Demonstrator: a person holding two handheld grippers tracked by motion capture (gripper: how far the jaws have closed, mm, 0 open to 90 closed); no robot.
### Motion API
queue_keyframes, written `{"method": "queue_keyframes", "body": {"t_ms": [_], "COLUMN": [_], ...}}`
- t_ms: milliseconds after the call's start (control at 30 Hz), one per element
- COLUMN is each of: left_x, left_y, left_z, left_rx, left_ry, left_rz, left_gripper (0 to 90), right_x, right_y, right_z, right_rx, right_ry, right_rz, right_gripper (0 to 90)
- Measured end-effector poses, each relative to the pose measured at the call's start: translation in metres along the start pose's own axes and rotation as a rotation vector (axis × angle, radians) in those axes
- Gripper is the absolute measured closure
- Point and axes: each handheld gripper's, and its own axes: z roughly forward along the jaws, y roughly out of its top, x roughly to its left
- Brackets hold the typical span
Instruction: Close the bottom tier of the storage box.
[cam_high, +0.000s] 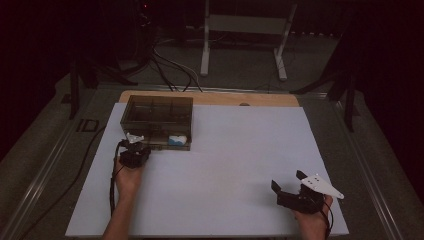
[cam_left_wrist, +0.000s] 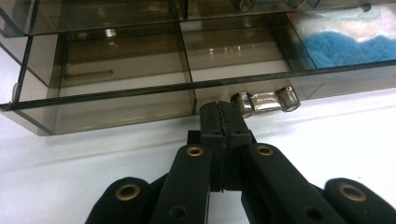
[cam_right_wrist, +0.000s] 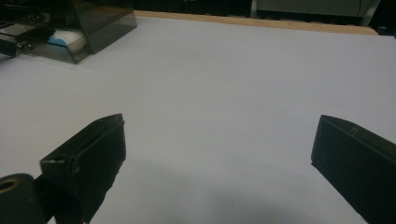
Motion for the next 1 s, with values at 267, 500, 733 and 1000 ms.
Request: {"method": "queue_keyframes", "body": {"t_ms": [267, 500, 733, 1000], "left_x": [-0.0011, -0.0014, -0.0023, -0.0027], "left_y": [0.0024, 0.0039, 0.0057, 0.0072], "left_z": [0.001, 0.0021, 0.0024, 0.0037], "left_rx": [-0.007, -0.008, -0.01, -0.01], "left_ry": [-0.002, -0.002, -0.001, -0.001], "left_rz": [-0.002, -0.005, -0.001, -0.002], "left_gripper": [90.0, 90.0, 90.0, 90.0], "right_x": [0.0002, -0.0004, 0.0002, 0.0002], "right_y": [0.0002, 0.0, 0.0, 0.0], "right_z": [0.0, -0.0005, 0.0003, 0.0003], "right_rx": [0.0, -0.002, 0.001, 0.002], "right_ry": [0.0, -0.002, 0.001, 0.001], "right_rz": [0.0, 0.001, -0.001, 0.001], "right_gripper": [3.1, 3.1, 3.1, 3.1]}}
